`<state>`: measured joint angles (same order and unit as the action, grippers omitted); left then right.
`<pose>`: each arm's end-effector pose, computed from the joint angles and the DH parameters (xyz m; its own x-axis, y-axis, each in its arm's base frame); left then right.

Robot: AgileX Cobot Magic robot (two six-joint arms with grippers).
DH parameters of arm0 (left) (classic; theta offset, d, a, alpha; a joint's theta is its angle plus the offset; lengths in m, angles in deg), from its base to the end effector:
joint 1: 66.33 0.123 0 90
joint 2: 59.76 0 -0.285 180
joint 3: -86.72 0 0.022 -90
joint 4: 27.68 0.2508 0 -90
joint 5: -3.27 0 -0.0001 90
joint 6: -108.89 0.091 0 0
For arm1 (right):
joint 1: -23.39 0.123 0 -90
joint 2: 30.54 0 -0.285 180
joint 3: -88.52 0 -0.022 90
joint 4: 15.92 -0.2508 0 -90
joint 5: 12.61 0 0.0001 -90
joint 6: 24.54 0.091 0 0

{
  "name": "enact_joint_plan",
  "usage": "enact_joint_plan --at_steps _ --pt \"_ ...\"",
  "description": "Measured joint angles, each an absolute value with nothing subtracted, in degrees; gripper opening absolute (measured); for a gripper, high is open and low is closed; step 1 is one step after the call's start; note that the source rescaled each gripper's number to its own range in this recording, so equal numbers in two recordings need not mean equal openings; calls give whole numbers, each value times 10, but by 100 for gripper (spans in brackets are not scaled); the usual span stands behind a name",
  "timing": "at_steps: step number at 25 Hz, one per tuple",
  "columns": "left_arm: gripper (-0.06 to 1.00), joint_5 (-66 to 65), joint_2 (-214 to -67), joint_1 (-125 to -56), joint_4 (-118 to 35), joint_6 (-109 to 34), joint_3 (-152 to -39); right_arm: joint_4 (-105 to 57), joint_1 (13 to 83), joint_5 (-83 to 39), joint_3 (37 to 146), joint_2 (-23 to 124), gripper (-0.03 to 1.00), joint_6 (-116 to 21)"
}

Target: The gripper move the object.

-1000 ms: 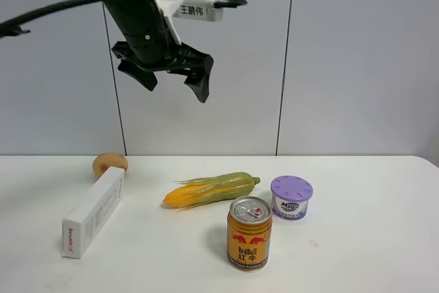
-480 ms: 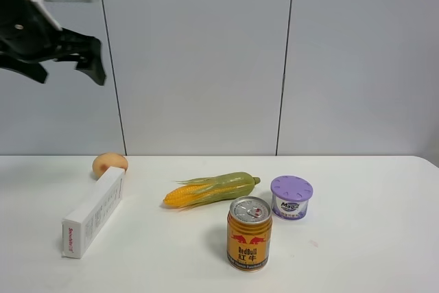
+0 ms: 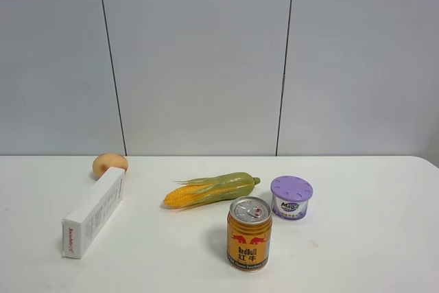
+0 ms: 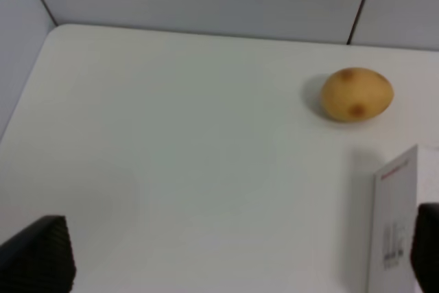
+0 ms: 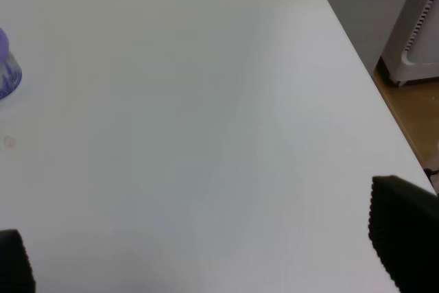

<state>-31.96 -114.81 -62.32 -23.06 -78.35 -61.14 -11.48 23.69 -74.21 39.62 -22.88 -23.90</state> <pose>0.1622 0.0156 0.3422 -0.5260 -0.0974 -0.8449 -0.1411 0.9897 -0.0262 -0.0052 -0.0062 0.2747 -0.4721 -0.0282 -0.8811 0.0427 0.9976 -0.0548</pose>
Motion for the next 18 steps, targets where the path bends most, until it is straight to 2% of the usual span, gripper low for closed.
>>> enact_joint_plan --at_steps 6,13,18 --pt "99 -459 -918 -623 -232 -787 -562 -115 237 -742 396 -229 100 -239" --pt "99 -641 -762 -623 -232 -789 -560 -115 237 -742 396 -229 100 -239" --pt "99 -660 -698 -623 -232 -768 -560 -115 237 -742 396 -229 100 -239"
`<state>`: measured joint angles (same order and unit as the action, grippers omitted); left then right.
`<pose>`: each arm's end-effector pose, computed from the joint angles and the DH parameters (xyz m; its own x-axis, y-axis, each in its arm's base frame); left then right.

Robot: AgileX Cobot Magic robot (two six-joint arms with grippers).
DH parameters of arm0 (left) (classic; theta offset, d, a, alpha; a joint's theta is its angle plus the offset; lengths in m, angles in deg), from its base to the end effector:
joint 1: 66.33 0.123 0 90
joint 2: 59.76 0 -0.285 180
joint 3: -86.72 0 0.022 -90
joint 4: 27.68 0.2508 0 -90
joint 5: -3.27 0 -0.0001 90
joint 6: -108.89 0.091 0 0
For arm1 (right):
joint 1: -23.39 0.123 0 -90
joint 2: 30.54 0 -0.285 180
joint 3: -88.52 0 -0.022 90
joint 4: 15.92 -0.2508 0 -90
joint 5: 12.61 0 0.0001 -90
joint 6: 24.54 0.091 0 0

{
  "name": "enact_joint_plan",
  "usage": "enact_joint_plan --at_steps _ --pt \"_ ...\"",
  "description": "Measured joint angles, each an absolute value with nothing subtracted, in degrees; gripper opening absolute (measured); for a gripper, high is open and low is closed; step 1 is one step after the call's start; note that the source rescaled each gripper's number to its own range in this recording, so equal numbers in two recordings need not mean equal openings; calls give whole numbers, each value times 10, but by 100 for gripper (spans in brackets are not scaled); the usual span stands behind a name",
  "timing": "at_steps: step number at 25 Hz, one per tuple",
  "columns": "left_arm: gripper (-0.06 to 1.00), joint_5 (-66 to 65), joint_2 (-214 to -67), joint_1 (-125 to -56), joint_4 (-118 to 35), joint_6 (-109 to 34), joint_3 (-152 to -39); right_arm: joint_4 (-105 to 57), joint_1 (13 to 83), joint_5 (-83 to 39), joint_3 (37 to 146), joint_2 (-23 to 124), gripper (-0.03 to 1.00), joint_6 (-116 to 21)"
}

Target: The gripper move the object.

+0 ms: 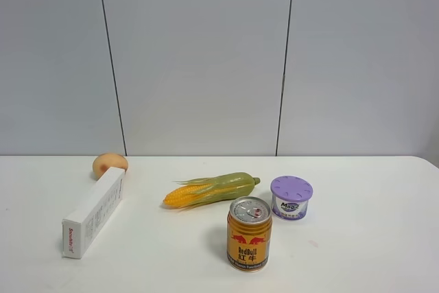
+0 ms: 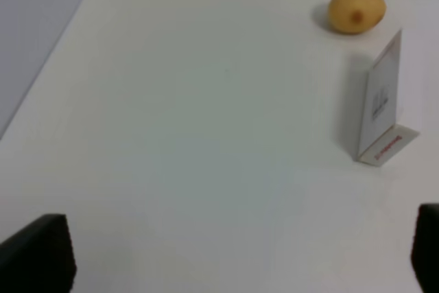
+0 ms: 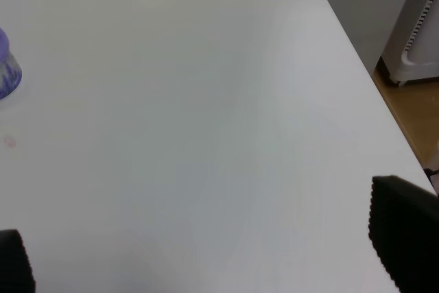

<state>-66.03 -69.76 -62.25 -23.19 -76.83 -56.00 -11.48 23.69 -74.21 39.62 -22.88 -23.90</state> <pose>-0.0306 0.0045 0.3182 -0.4344 -0.1030 -0.8948 -0.1680 0.9853 -0.0318 -0.0052 -0.0062 0.2747 -0.4721 -0.0282 -0.8811 0.0427 0.9976 -0.0548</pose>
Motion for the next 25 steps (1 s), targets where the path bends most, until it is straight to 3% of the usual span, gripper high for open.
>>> enact_joint_plan --at_steps 10,15,25 --pt "99 -649 -672 -623 -248 -650 -518 -115 237 -742 396 -229 100 -239" --pt "99 -588 -672 -623 -283 -629 -460 -115 237 -742 396 -229 100 -239" --pt "99 -573 -672 -623 -309 -630 -451 -115 237 -742 396 -229 100 -239"
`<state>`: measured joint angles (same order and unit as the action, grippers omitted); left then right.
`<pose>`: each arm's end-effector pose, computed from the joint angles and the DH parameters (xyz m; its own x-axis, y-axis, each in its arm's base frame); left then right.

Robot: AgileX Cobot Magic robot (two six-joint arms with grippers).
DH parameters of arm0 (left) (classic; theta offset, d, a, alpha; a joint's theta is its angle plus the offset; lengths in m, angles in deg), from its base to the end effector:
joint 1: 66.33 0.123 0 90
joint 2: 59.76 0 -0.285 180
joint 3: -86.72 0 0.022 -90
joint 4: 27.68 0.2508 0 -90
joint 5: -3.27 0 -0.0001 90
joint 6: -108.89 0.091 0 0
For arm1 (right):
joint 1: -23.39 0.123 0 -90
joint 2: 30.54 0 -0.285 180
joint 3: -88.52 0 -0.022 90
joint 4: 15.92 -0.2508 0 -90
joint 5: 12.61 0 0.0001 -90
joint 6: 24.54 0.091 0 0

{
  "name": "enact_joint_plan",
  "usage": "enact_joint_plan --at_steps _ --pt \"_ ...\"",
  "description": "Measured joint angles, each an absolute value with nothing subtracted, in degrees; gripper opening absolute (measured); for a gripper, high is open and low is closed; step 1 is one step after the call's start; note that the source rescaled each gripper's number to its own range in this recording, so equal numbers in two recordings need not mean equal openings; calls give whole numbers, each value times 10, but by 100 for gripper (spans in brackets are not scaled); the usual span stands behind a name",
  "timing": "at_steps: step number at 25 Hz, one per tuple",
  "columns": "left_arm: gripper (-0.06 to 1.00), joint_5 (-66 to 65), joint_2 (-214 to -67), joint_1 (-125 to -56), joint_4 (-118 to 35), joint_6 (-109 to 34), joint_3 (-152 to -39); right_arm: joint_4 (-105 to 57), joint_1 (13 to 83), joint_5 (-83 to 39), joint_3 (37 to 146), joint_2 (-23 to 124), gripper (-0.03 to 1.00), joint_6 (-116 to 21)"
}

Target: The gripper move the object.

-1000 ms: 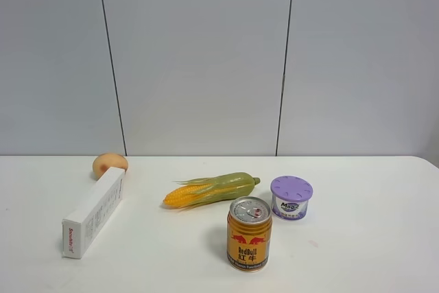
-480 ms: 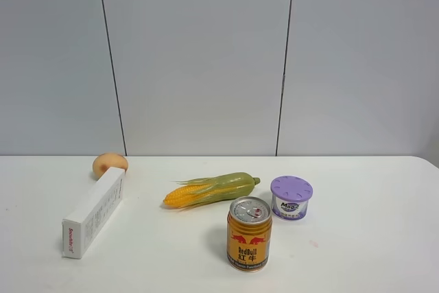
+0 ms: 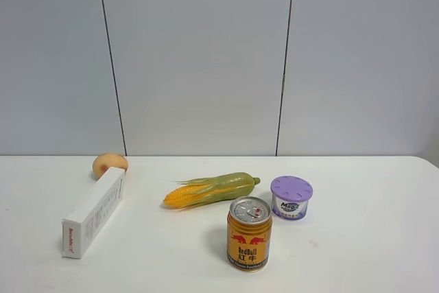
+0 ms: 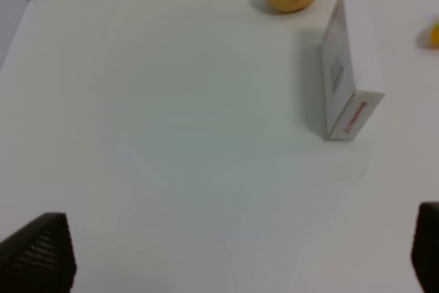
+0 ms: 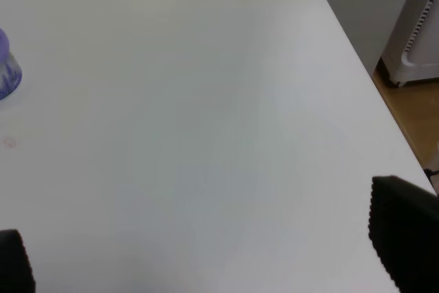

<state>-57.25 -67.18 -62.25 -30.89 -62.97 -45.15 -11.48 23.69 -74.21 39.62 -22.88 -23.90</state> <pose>-0.0063 -0.0049 0.2798 -0.4380 0.0831 -0.8951 0.0228 0.9964 0.0814 -0.0052 -0.0062 0.2747 -0.4721 -0.0282 -0.8811 0.0427 0.9976 -0.0548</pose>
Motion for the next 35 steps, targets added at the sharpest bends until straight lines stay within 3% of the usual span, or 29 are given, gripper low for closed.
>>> enact_joint_plan --at_steps 35 --pt "99 -573 -672 -623 -331 -643 -451 -115 237 -742 396 -229 100 -239"
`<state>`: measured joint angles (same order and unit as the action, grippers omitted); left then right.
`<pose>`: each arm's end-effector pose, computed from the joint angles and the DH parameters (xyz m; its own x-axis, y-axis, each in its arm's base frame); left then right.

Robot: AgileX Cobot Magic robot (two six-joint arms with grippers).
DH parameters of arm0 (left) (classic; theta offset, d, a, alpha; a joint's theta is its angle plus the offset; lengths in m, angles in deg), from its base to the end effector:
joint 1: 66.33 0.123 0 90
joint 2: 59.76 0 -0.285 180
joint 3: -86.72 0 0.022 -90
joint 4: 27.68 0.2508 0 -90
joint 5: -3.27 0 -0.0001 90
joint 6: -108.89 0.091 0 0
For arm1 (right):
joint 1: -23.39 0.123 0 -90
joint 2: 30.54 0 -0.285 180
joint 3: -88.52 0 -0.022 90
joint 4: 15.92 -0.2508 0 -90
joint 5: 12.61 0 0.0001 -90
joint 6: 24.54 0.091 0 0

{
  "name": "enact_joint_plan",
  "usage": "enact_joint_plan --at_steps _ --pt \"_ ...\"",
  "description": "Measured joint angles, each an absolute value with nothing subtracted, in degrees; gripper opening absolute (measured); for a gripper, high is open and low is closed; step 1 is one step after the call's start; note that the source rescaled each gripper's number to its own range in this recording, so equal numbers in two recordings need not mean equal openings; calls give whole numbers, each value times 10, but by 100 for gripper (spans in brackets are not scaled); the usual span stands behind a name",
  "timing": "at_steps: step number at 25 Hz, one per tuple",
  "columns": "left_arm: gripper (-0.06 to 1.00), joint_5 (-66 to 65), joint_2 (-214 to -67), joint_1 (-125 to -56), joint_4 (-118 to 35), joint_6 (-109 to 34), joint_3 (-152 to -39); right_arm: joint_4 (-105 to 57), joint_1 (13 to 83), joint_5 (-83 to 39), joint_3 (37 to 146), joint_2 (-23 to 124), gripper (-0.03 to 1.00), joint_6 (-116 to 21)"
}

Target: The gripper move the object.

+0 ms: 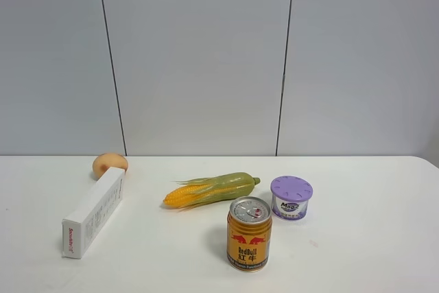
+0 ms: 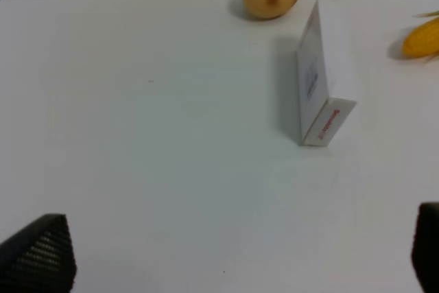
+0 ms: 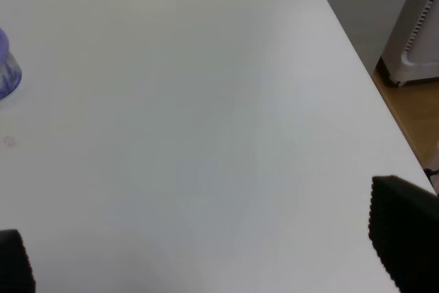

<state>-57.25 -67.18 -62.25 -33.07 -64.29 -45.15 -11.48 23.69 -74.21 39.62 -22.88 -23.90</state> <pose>-0.0062 -0.0079 0.2800 -0.4353 0.0415 -0.8993 0.0341 0.9990 0.0295 -0.0052 -0.0062 0.2747 -0.4721 -0.0282 -0.8811 0.0427 0.9976 -0.0548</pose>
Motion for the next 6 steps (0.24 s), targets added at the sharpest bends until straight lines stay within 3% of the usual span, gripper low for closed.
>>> enact_joint_plan --at_steps 6 --pt "99 -573 -672 -623 -331 -644 -451 -115 237 -742 396 -229 100 -239"
